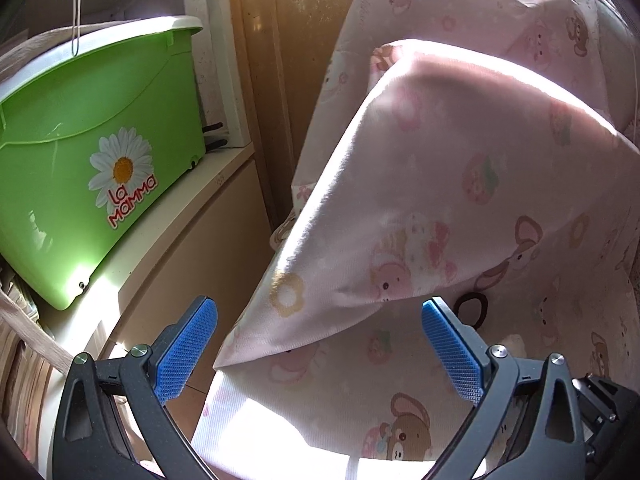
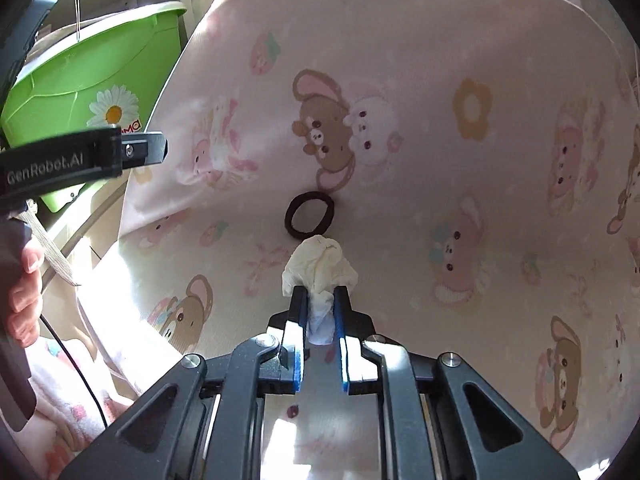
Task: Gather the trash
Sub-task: 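Grasp the crumpled white tissue with the right tool, then grasp the black hair tie with the left tool while the right tool holds the tissue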
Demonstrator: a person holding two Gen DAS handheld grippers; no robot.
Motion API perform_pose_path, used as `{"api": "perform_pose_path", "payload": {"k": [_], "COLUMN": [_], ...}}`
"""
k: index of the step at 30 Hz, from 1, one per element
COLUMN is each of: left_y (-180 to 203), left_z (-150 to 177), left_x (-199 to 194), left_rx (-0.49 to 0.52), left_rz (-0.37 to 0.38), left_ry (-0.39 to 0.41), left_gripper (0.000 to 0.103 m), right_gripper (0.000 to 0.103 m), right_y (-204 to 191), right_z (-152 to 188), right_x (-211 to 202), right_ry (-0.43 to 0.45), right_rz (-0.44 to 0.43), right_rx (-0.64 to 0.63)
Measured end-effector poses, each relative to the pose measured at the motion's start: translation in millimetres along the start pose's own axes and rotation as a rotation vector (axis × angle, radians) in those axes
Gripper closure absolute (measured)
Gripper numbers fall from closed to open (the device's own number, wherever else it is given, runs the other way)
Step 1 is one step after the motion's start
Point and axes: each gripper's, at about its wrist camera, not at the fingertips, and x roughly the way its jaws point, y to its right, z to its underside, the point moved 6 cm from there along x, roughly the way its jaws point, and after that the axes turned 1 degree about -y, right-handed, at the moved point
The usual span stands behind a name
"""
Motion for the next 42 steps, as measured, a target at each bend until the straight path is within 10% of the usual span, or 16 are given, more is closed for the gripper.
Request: {"api": "perform_pose_path", "payload": {"k": [7,15,26,35,42], "left_y": [56.4,108.9,117.7,117.5,110.8], "left_z": [12.0,27.9,27.5,19.4,20.0], "left_x": [10.2,46.4,70.3,67.5,44.3], "left_rx": [0.139,0.198,0.157,0.133,0.137], "left_rz": [0.151,0.266,0.245,0.273,0.286], "left_ry": [-0.049,-0.16,-0.164,-0.142,-0.119], "left_gripper": [0.009,0.046,0.046,0.098,0.099], "right_gripper": [0.089,0.089,0.089,0.089,0.089], "right_y": [39.7,86.4,102.4,117.1,110.3], "right_z": [-6.5,-4.6,-3.8,-1.3,-2.0], "right_x": [-26.6,-28.7,-35.4,-45.3,-47.6], "right_ry": [0.028,0.014,0.022,0.023,0.032], "right_rz": [0.051,0.106,0.114,0.137,0.135], "right_rx": [0.045,0.118,0.145,0.152,0.15]}}
